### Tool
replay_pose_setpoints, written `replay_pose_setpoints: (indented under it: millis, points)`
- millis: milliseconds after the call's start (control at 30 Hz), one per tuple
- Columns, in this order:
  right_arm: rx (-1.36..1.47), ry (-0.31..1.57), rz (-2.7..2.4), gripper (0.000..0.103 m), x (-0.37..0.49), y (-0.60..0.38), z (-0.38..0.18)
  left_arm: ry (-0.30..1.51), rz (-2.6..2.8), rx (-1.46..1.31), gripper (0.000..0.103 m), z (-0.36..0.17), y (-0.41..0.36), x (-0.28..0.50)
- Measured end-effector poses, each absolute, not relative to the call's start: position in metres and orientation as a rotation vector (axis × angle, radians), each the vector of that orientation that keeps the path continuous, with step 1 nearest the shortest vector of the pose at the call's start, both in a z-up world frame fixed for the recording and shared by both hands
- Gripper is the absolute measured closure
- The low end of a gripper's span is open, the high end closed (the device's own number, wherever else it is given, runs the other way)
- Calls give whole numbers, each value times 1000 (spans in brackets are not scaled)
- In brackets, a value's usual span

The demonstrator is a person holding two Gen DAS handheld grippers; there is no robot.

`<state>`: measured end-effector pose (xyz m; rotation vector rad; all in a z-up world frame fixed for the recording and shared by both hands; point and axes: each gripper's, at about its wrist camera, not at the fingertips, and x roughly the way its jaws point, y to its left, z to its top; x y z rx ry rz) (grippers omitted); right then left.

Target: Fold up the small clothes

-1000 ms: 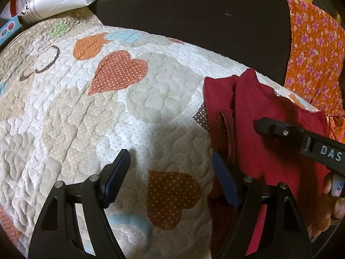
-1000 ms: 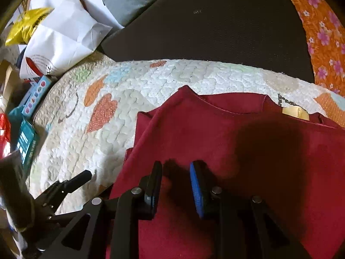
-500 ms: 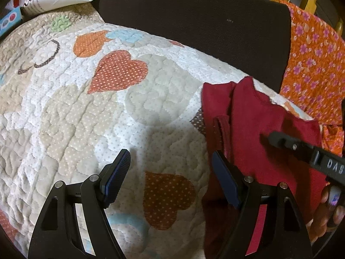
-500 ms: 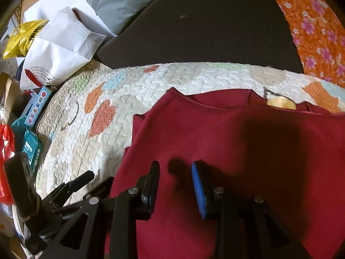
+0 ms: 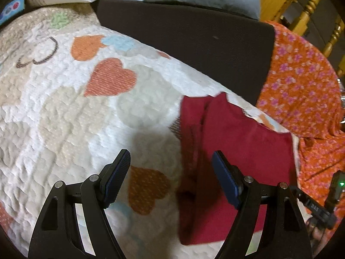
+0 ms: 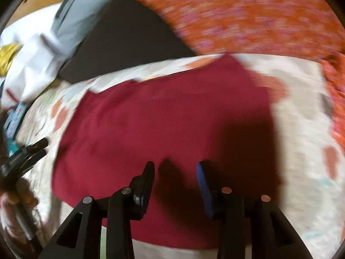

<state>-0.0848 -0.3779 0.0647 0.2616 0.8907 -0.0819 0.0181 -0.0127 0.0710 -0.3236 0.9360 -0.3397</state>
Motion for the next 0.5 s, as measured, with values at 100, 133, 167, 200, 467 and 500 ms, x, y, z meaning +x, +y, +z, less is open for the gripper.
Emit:
replay_pose_setpoints:
  millis: [100, 133, 167, 200, 467, 500]
  points:
    - [304, 853, -167, 57, -107, -410, 69, 1005, -398, -324, 23, 64, -27, 16]
    - [313, 850, -191, 57, -112, -420, 68, 1023, -403, -319, 23, 61, -31, 14]
    - [323, 849, -206, 57, -115, -429, 67, 1056, -412, -309, 23, 54, -38, 14]
    - [327, 853, -219, 56, -120, -436, 65, 1072, -413, -303, 23, 50, -41, 13]
    - [469, 865, -186, 47, -123, -464, 34, 1082, -400, -193, 5, 33, -77, 3]
    - [485, 857, -166, 47, -121, -465, 32, 1075, -408, -174, 5, 32, -81, 1]
